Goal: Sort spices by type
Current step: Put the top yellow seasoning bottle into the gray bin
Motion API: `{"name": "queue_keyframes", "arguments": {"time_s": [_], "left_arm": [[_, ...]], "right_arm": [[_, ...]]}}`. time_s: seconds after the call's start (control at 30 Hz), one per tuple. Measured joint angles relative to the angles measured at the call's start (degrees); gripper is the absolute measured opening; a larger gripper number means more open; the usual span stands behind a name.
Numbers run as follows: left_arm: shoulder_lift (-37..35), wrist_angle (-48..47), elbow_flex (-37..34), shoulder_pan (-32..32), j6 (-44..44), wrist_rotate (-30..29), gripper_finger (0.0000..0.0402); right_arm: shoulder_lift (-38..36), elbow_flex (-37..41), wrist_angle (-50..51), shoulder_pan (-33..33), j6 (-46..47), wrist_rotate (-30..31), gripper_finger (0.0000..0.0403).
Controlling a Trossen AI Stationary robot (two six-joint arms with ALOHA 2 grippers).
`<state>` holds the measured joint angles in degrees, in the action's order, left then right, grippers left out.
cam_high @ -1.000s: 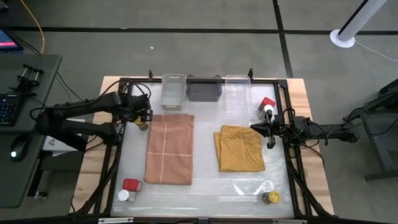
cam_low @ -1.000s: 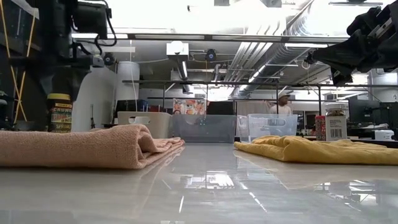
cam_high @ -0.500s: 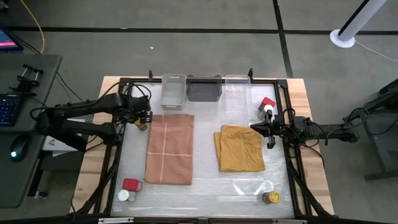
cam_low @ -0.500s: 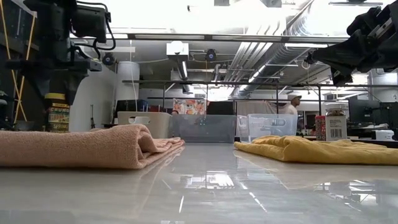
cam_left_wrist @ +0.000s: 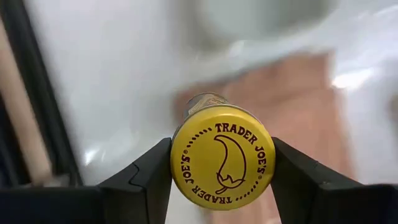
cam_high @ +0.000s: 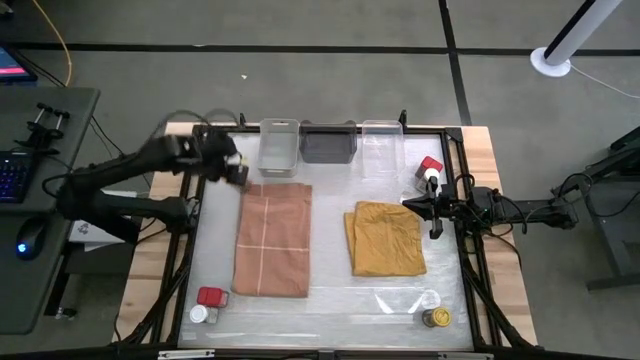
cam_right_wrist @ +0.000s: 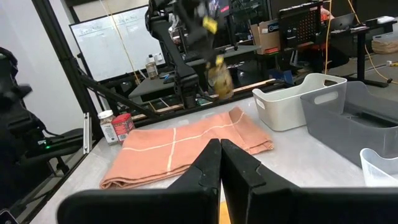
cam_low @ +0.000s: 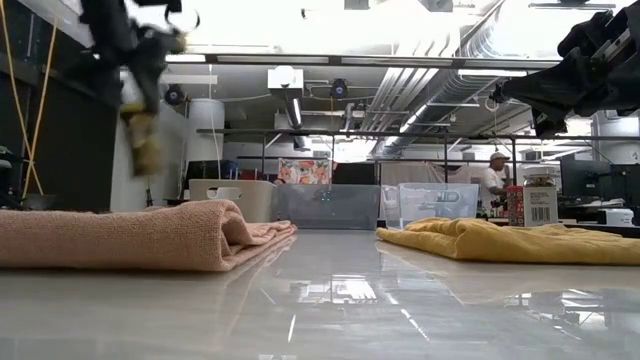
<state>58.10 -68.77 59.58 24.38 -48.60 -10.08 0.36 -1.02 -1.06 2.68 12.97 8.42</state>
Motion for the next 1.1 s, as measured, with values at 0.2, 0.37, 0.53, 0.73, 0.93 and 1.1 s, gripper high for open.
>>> {"name": "queue_keyframes", "arguments": {"time_s": [0.2,0.37,0.53,0.73,0.93,1.1], "left_arm": [[10.32,1.06,17.11,7.41,17.71,-2.04,0.0189],[27.02,-0.32,30.57,12.95,34.81,-0.31,0.0189],[43.86,-4.87,42.01,15.92,48.47,-1.26,0.0189],[53.99,-4.78,46.33,16.72,59.17,-3.33,0.0189],[57.85,-4.6,46.2,18.07,62.79,-2.67,0.0189],[59.22,-3.87,46.15,20.54,62.49,-1.11,0.0189]], "right_arm": [[0.0,0.0,0.02,0.0,-0.01,-0.01,0.0001],[0.0,0.0,0.0,0.0,-0.02,0.0,0.0001],[0.0,0.01,0.01,0.0,-0.01,0.0,0.0001],[0.0,0.0,0.02,0.0,-0.02,-0.01,0.0001],[0.0,0.01,0.0,-0.01,0.0,0.0,0.0001],[0.0,0.02,0.0,-0.01,0.0,0.0,0.0001]]}}
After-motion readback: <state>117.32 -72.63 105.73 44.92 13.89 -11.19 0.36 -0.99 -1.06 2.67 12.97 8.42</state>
